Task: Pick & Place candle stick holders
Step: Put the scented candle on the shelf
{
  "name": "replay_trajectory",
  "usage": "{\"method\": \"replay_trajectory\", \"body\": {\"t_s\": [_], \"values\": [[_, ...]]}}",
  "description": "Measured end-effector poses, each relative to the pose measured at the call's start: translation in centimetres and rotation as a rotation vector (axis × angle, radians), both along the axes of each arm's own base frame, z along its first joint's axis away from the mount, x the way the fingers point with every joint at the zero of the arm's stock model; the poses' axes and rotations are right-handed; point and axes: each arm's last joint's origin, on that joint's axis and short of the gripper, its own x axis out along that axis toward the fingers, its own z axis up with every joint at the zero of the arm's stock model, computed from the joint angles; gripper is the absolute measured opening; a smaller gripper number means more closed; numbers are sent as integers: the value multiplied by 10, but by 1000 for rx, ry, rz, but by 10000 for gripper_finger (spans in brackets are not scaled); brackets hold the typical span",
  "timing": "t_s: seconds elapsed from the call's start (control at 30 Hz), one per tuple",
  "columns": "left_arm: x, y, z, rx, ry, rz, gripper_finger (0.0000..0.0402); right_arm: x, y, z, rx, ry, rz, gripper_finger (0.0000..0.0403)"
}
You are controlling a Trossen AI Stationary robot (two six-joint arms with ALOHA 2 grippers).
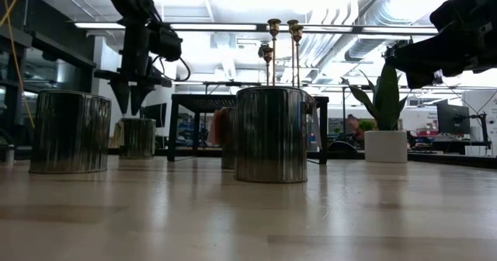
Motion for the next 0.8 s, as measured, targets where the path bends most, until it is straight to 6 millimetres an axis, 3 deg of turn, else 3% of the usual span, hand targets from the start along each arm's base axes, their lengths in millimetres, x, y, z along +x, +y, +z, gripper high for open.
{"method": "replay_trajectory", "body": {"t_s": [0.33,0.8], "values": [[-6,-2,-19,-40,14,13,124,0,0,0,0,0,0,117],[-9,1,-24,-73,-36,36,124,0,0,0,0,-1,0,117]]}}
